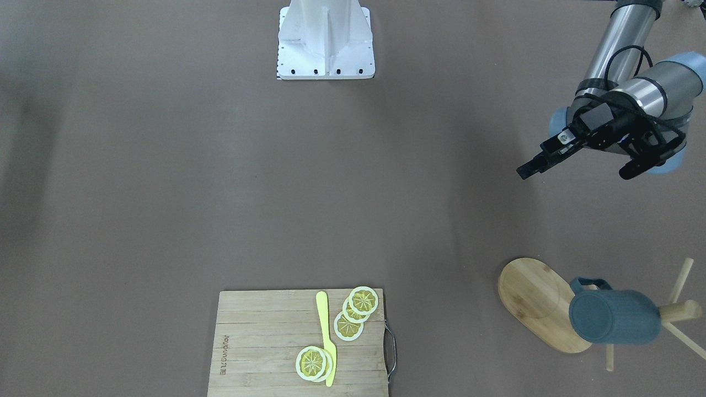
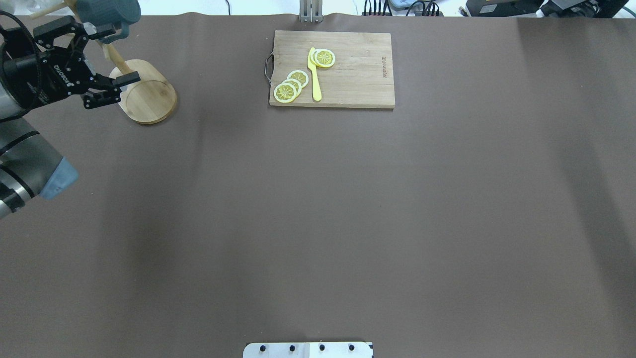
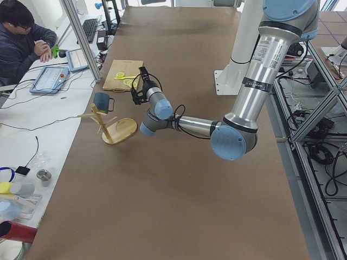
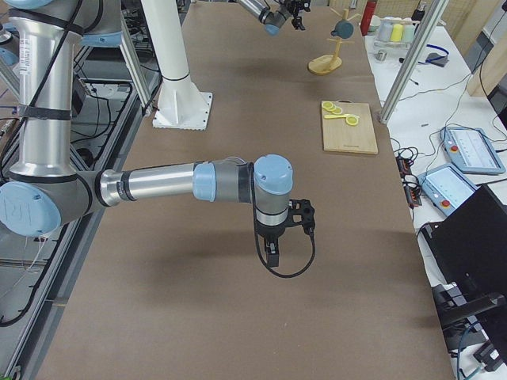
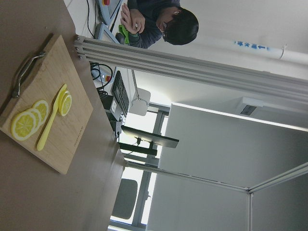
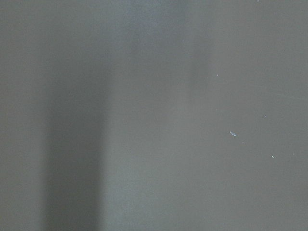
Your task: Hang cup on storage rack
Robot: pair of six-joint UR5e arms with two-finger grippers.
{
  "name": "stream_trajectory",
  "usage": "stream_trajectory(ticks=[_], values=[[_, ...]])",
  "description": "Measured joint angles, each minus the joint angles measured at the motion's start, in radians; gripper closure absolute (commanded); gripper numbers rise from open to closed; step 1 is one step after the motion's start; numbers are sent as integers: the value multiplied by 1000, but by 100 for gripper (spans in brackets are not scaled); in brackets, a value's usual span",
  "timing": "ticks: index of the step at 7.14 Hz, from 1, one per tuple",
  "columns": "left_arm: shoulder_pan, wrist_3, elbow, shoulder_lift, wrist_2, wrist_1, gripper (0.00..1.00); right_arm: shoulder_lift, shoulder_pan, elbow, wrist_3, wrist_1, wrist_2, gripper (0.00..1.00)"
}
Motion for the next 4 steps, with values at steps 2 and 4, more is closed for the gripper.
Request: stream_trajectory(ticks=[2, 4], values=[[-1, 460, -18, 85, -11, 24, 1, -2, 0, -1, -1, 0, 0, 0], [-3, 786, -23, 139, -14, 84, 1, -4, 0, -1, -1, -1, 1, 0]])
